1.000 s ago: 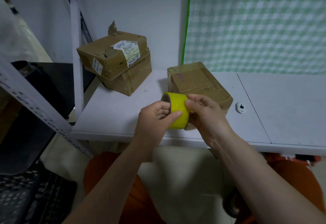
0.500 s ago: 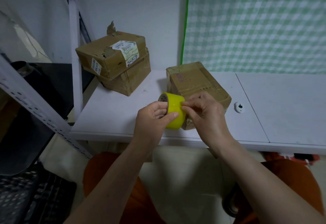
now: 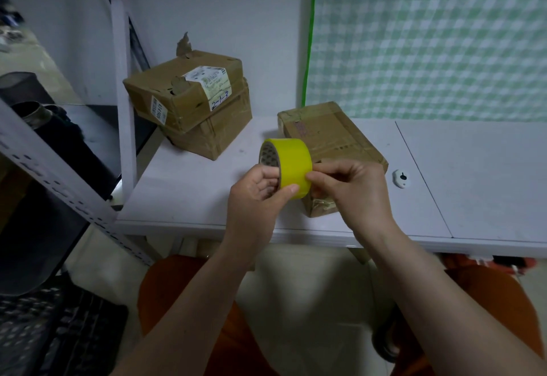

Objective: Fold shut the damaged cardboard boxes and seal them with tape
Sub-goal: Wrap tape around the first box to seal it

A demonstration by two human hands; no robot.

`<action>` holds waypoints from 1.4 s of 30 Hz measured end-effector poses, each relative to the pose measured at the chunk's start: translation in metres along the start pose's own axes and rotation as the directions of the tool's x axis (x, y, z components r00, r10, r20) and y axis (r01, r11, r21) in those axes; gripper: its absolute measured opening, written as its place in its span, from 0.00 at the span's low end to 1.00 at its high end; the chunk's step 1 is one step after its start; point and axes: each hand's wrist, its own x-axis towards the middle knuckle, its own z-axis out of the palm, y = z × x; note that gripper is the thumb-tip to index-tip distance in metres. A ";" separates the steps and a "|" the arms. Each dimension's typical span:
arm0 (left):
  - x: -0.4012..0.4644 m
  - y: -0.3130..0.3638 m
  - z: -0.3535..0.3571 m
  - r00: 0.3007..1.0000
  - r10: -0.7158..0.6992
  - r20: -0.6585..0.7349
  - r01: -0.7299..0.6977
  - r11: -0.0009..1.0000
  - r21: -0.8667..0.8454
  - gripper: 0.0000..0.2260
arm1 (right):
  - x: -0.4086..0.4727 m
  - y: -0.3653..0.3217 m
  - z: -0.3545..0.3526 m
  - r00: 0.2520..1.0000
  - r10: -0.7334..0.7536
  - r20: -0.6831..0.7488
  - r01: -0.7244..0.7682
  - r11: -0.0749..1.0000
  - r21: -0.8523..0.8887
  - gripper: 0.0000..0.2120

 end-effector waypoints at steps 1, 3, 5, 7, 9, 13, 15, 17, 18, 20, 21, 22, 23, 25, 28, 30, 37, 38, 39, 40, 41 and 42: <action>-0.001 -0.001 0.001 1.000 0.018 -0.005 -0.018 1.000 0.018 0.12 | -0.001 -0.001 0.000 1.000 0.018 -0.016 -0.018 1.000 0.025 0.08; -0.001 -0.002 0.002 0.998 0.062 -0.009 -0.061 0.995 0.080 0.12 | -0.002 -0.003 0.001 0.998 0.047 -0.040 -0.045 0.997 0.061 0.08; -0.002 -0.005 0.002 0.994 0.107 -0.015 -0.104 0.985 0.137 0.12 | -0.002 -0.004 0.001 0.996 0.068 -0.054 -0.064 0.995 0.076 0.08; -0.001 -0.008 0.002 0.987 0.159 -0.017 -0.152 0.967 0.204 0.10 | -0.002 -0.005 0.000 0.995 0.083 -0.058 -0.077 0.993 0.088 0.07; -0.001 -0.011 0.003 0.978 0.206 -0.017 -0.194 0.946 0.261 0.10 | 0.000 -0.004 -0.001 0.994 0.095 -0.063 -0.088 0.991 0.097 0.08; -0.002 -0.014 0.004 0.972 0.236 -0.020 -0.219 0.928 0.303 0.09 | 0.001 0.000 -0.003 0.995 0.073 -0.067 -0.068 0.995 0.070 0.08; -0.002 -0.015 0.004 0.969 0.245 -0.013 -0.229 0.922 0.311 0.09 | 0.001 0.002 -0.004 0.997 0.046 -0.060 -0.044 0.998 0.046 0.07; -0.002 -0.014 0.005 0.969 0.246 -0.015 -0.230 0.924 0.305 0.09 | 0.001 0.002 -0.005 0.999 0.032 -0.040 -0.031 0.999 0.040 0.06; -0.002 -0.014 0.005 0.971 0.240 -0.015 -0.226 0.929 0.294 0.09 | 0.000 0.002 -0.005 0.999 0.038 -0.031 -0.036 0.998 0.058 0.05; -0.002 -0.012 0.007 0.975 0.219 -0.020 -0.206 0.942 0.265 0.09 | 0.000 0.002 -0.004 0.998 0.052 -0.019 -0.050 0.994 0.098 0.05; -0.002 -0.012 0.007 0.976 0.214 -0.023 -0.201 0.945 0.259 0.09 | -0.001 0.002 -0.004 0.998 0.056 -0.017 -0.053 0.993 0.109 0.06; -0.002 -0.012 0.008 0.976 0.217 -0.024 -0.203 0.944 0.262 0.09 | -0.001 0.003 -0.004 0.998 0.060 -0.015 -0.058 0.991 0.118 0.06; -0.002 -0.013 0.008 0.975 0.223 -0.021 -0.210 0.940 0.269 0.09 | -0.001 0.003 -0.004 0.998 0.066 -0.011 -0.065 0.990 0.128 0.07; -0.002 -0.014 0.008 0.972 0.233 -0.010 -0.221 0.935 0.278 0.09 | -0.001 0.004 -0.004 0.997 0.076 -0.001 -0.075 0.987 0.139 0.07; -0.003 -0.015 0.008 0.976 0.218 -0.014 -0.207 0.941 0.266 0.09 | -0.003 0.004 -0.004 0.998 0.066 -0.002 -0.065 0.989 0.135 0.06; -0.004 -0.014 0.008 0.980 0.200 -0.023 -0.188 0.951 0.245 0.09 | -0.004 0.005 -0.003 0.999 0.044 -0.028 -0.040 0.991 0.124 0.06; -0.007 -0.013 0.011 0.985 0.165 -0.051 -0.149 0.960 0.238 0.11 | -0.006 0.003 -0.003 0.991 -0.058 -0.117 0.047 0.994 -0.101 0.10; -0.007 -0.014 0.011 0.985 0.162 -0.055 -0.144 0.960 0.240 0.10 | -0.006 0.003 -0.002 0.990 -0.065 -0.123 0.051 0.992 -0.115 0.10; -0.008 -0.013 0.011 0.985 0.163 -0.056 -0.145 0.958 0.246 0.10 | -0.006 0.003 -0.002 0.990 -0.066 -0.126 0.051 0.991 -0.122 0.10; -0.007 -0.014 0.011 0.985 0.167 -0.053 -0.149 0.956 0.252 0.10 | -0.006 0.002 -0.002 0.990 -0.068 -0.127 0.052 0.990 -0.131 0.10; -0.008 -0.013 0.011 0.985 0.169 -0.047 -0.152 0.955 0.254 0.10 | -0.006 0.002 -0.003 0.989 -0.075 -0.123 0.057 0.988 -0.143 0.10; -0.008 -0.012 0.011 0.985 0.168 -0.042 -0.152 0.955 0.254 0.09 | -0.007 0.001 -0.003 0.989 -0.087 -0.117 0.068 0.985 -0.160 0.10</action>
